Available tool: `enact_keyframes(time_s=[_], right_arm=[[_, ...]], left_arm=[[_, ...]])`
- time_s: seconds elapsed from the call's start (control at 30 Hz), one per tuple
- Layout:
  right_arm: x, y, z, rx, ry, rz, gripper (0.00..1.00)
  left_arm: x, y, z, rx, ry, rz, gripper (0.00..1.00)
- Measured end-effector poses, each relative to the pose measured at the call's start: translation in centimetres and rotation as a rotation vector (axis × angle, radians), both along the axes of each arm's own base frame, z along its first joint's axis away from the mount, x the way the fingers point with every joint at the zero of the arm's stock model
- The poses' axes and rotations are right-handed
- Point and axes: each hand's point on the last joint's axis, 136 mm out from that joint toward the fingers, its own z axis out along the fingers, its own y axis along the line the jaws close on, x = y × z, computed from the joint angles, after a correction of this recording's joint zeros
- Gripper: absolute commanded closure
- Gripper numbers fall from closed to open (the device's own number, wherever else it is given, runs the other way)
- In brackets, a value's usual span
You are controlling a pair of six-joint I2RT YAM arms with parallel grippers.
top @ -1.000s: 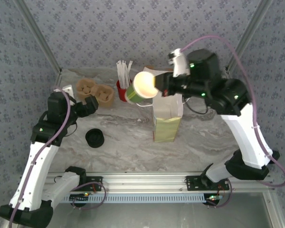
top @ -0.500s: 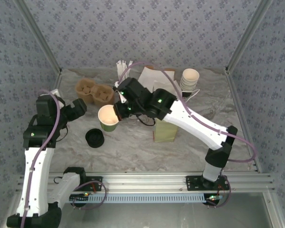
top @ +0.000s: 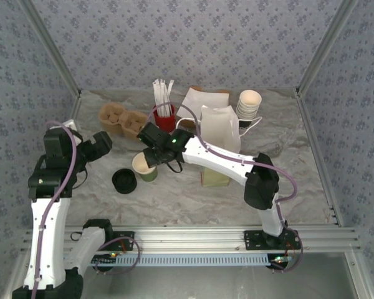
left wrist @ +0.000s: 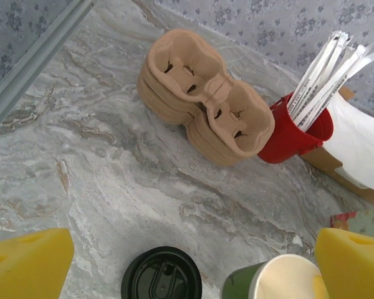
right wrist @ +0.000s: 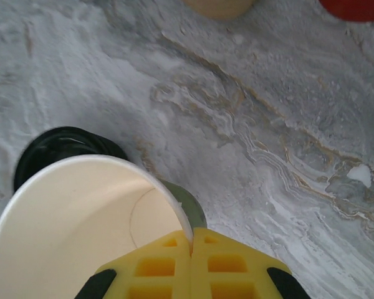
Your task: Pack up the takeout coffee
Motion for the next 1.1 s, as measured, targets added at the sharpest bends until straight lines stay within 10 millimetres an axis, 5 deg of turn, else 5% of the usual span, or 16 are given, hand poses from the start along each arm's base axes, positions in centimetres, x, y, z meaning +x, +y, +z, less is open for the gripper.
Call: enact_keyframes(time_s=[0.5,0.67,0.97,1.1], right_arm=[[4.9,-4.3,-5.1,-0.049,0.017,-0.169,1.0],[6.0,-4.9,-5.4,-0.032,0.012,-0.211,1.0],[6.1,-5.0,-5.5,-0.017,0.025,-0.235,0.62],[5.9,-4.9,-4.1,-0.027,0.032,-0.211,0.59]], left_arm=[[0.4,-0.6,-1.4,-0.02,0.024,-0.027,0.01],[0.6,-0.8,-1.5,-0.029,0.022,-0.034,0.01],[0.7,-0.9,-1.5,-0.032,0.018,-0.037,0.01],[0.7,-1.0,-1.5,-0.036,0.018,-0.042,0.01]])
